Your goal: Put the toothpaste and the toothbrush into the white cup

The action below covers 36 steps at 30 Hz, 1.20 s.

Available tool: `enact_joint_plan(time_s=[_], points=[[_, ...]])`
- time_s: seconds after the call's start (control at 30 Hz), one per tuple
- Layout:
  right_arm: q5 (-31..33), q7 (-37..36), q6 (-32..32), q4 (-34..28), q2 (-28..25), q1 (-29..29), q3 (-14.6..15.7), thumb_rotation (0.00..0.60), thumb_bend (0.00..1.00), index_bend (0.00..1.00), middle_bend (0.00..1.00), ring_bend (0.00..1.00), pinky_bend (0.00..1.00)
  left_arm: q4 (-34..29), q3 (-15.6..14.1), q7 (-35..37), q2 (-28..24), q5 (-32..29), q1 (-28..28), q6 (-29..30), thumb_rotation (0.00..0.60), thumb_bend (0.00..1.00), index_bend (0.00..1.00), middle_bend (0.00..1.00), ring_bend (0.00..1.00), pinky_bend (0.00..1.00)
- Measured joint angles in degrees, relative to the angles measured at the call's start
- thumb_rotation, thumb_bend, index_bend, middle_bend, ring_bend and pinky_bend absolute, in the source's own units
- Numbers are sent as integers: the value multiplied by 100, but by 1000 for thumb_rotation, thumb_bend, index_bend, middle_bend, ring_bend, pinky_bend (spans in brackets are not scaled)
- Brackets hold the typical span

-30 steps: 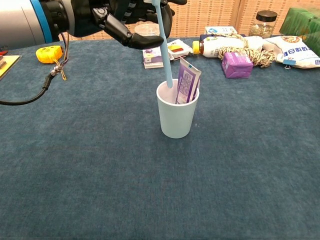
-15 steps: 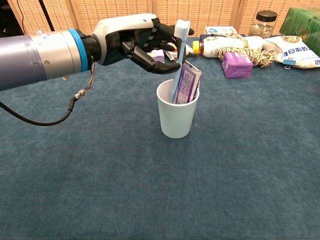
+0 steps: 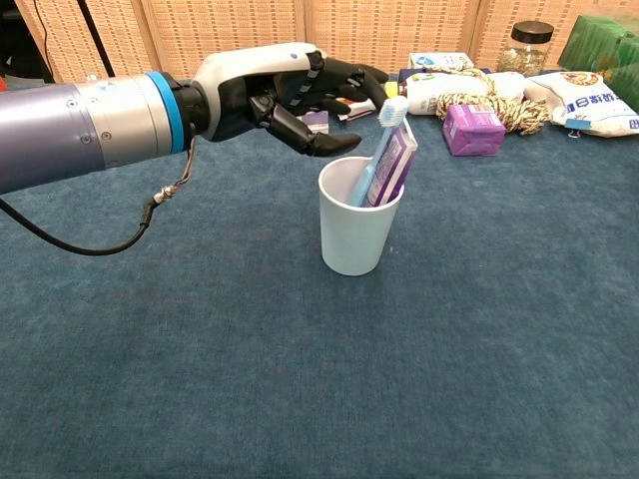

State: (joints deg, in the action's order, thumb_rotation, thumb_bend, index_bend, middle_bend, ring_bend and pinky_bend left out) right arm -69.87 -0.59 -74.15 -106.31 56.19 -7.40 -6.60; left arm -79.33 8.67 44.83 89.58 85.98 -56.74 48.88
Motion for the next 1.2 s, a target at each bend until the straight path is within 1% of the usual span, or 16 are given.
enact_joint_plan(time_s=[0.17,0.27,0.37,0.43,0.57,0.67,0.77,0.8,0.87,0.97,1.0,1.1,1.2], points=[[-36,-12,-17,-15,-10,11,11,600,0,0,0,0,0,-197,-6,179,-186,151,75,269,600,386,257,0,0,0],[-59,-31,-12,-24,-21,14,21,600,0,0,0,0,0,-418,-4,223,-447,290,157,521,600,383,182,0,0,0],[-93,-53,-35,-34,-32,24,25,600,0,0,0,0,0,-622,2,93,-794,386,268,750,600,380,58,0,0,0],[-134,-86,-54,-46,-48,38,33,600,0,0,0,0,0,-728,6,-192,-1003,393,368,878,600,378,3,0,0,0],[-234,-152,-90,-72,-87,66,56,600,0,0,0,0,0,-1102,-7,-1073,-1503,318,668,1176,600,365,0,0,0,0],[-313,-170,-148,-83,-105,91,73,600,0,0,0,0,0,-1506,-81,-1875,-1990,230,1044,1490,600,360,0,0,0,0],[-326,-4,-274,-49,-59,113,67,600,0,0,0,0,0,-1845,-249,-2676,-2431,120,1556,1880,600,352,0,0,0,0],[-331,89,-325,-31,-31,120,65,600,0,0,0,0,0,-1951,-336,-2957,-2565,72,1802,2082,600,350,0,0,0,0],[-359,341,-474,22,65,138,60,600,0,0,0,0,0,-2068,-499,-3239,-2740,-13,2193,2387,600,348,0,0,0,0],[-440,564,-710,138,215,172,48,600,0,0,0,0,0,-2155,-851,-3401,-2986,-128,2841,2751,600,348,0,0,0,0],[-460,592,-771,171,241,183,38,600,0,0,0,0,0,-2158,-1013,-3432,-3059,-167,3081,2848,600,348,0,0,0,0],[-555,684,-1032,304,351,223,-13,600,0,0,0,0,0,-2079,-1342,-3449,-3154,-255,3643,3141,600,348,0,0,0,0],[-694,735,-1247,442,470,273,-49,600,0,0,0,0,0,-1855,-1485,-3391,-3151,-305,4074,3464,600,348,0,0,0,0]])
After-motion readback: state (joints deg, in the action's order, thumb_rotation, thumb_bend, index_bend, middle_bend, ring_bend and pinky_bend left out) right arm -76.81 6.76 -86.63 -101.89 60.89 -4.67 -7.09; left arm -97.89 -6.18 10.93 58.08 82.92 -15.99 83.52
